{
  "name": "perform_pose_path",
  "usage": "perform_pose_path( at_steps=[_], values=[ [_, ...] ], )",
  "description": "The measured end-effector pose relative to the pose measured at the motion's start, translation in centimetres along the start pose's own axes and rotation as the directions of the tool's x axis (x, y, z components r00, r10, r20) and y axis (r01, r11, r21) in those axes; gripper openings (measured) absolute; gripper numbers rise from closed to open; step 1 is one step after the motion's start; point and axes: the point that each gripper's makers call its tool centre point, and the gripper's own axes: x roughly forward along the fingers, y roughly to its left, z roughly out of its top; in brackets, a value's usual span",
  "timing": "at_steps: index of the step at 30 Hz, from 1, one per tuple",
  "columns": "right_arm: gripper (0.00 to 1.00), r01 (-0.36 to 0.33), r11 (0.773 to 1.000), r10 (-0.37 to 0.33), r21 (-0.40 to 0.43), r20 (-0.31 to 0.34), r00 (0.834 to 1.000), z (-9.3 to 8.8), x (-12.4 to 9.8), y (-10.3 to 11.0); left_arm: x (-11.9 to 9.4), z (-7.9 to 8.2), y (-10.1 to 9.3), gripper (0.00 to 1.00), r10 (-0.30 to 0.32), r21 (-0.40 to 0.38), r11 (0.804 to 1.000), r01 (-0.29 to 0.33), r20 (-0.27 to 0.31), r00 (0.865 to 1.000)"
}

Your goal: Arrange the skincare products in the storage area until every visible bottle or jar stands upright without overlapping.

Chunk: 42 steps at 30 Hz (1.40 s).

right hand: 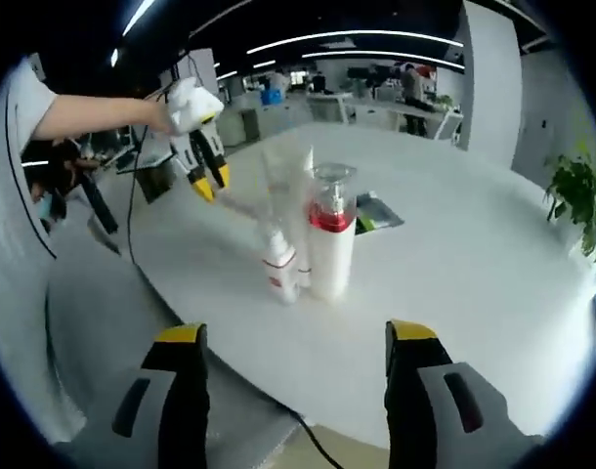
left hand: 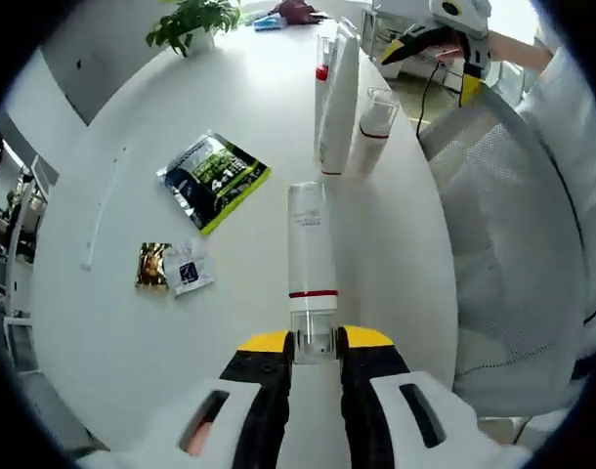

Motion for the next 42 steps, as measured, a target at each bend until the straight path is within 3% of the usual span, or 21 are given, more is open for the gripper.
perform_pose_path(
  at_steps=[7,12,17,20,22,29,31,34,39,40,42],
  values=[
    [0.69,0.019,0.987,-0.012,-0.158,0.042,0.999,2.9,-0.8,1.3,-2.3,0.9,-2.7,0.23,-0.003,-0.178,0.984,0.020,0.096,0.995],
    [0.69,-0.022,0.972,0.036,-0.235,0.058,0.998,4.3,0.0,3.3,-3.9,1.7,-4.2,0.23,0.008,-0.218,0.976,0.021,0.131,0.991],
    [0.69,-0.078,0.959,0.102,-0.271,0.077,0.992,5.2,0.8,5.8,-5.3,2.7,-6.5,0.23,0.020,-0.241,0.970,0.015,0.142,0.990],
    [0.68,-0.124,0.944,0.155,-0.305,0.078,0.985,5.9,1.4,7.1,-5.8,3.9,-8.9,0.23,0.014,-0.215,0.976,0.011,0.111,0.994],
    [0.67,-0.162,0.933,0.196,-0.321,0.074,0.978,6.3,1.9,7.9,-5.6,3.0,-8.8,0.23,0.008,-0.162,0.987,0.004,0.077,0.997],
    [0.62,-0.305,0.864,0.341,-0.401,0.019,0.940,7.1,3.4,10.9,-5.6,4.2,-11.8,0.23,-0.015,-0.047,0.999,0.016,0.031,0.999],
    [0.59,-0.316,0.853,0.346,-0.415,-0.003,0.938,7.0,3.6,11.1,-5.5,4.1,-12.2,0.23,-0.016,-0.026,1.000,0.016,0.005,1.000],
    [0.53,-0.361,0.821,0.388,-0.443,-0.031,0.921,6.9,3.9,12.1,-5.3,4.4,-13.6,0.23,-0.044,-0.002,0.999,0.044,-0.018,0.999],
    [0.38,-0.463,0.736,0.482,-0.493,-0.098,0.871,6.5,4.2,14.0,-5.5,5.4,-15.1,0.24,-0.068,0.043,0.997,0.070,-0.037,0.997],
    [0.34,-0.490,0.703,0.503,-0.515,-0.127,0.855,6.3,4.2,14.5,-5.7,5.6,-15.1,0.24,-0.066,0.046,0.997,0.067,-0.038,0.997],
    [0.27,-0.505,0.678,0.520,-0.534,-0.138,0.843,6.3,4.2,15.0,-6.1,5.9,-15.0,0.24,-0.061,0.046,0.997,0.063,-0.028,0.998]
  ],
)
